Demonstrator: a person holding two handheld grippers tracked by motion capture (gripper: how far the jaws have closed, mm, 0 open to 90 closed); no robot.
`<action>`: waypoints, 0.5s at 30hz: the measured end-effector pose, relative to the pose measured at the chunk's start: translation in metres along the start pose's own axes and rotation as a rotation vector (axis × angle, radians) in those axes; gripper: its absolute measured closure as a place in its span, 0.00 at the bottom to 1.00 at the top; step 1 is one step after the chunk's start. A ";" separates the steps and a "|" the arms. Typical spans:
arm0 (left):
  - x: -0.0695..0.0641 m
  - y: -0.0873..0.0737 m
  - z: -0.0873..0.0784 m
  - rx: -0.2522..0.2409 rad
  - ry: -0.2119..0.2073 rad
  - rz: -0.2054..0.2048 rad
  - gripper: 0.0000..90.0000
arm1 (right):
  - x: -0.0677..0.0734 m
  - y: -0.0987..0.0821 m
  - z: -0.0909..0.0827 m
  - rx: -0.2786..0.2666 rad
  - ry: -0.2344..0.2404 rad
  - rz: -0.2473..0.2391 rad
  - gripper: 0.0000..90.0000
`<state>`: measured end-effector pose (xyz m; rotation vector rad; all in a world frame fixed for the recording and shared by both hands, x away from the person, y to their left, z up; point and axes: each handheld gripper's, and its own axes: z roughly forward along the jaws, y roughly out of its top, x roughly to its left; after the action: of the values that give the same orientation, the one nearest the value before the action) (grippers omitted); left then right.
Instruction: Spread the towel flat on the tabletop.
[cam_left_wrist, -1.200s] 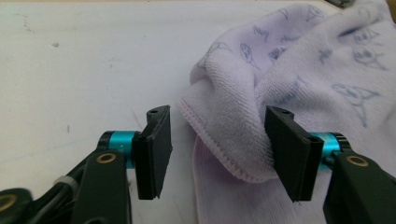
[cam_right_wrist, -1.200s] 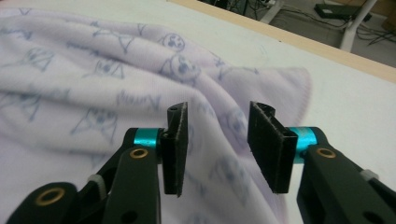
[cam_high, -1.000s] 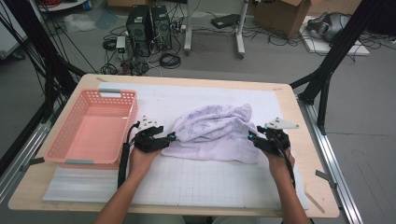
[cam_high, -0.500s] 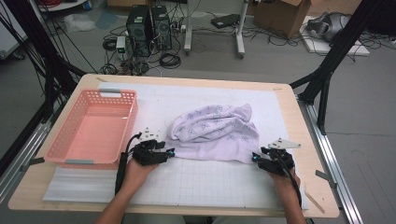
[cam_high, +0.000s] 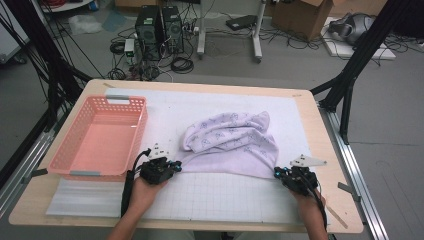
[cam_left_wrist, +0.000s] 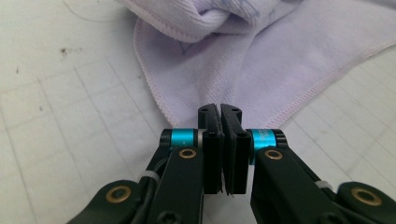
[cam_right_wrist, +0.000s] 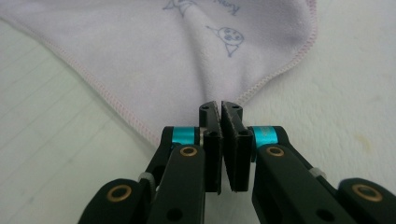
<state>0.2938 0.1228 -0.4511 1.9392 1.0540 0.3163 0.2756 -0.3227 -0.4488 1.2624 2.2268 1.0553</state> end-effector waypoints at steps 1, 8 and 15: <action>-0.003 -0.002 -0.003 -0.007 0.000 0.004 0.97 | 0.001 -0.003 -0.003 -0.003 0.001 0.000 0.97; -0.025 -0.017 -0.022 -0.039 -0.023 0.018 0.97 | 0.012 -0.021 -0.028 -0.016 0.004 0.002 0.97; -0.041 -0.042 -0.046 -0.081 -0.059 -0.008 0.97 | 0.025 -0.045 -0.051 -0.015 0.009 0.031 0.97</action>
<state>0.2190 0.1281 -0.4505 1.8608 0.9953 0.2918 0.2048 -0.3376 -0.4486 1.2923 2.2089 1.0895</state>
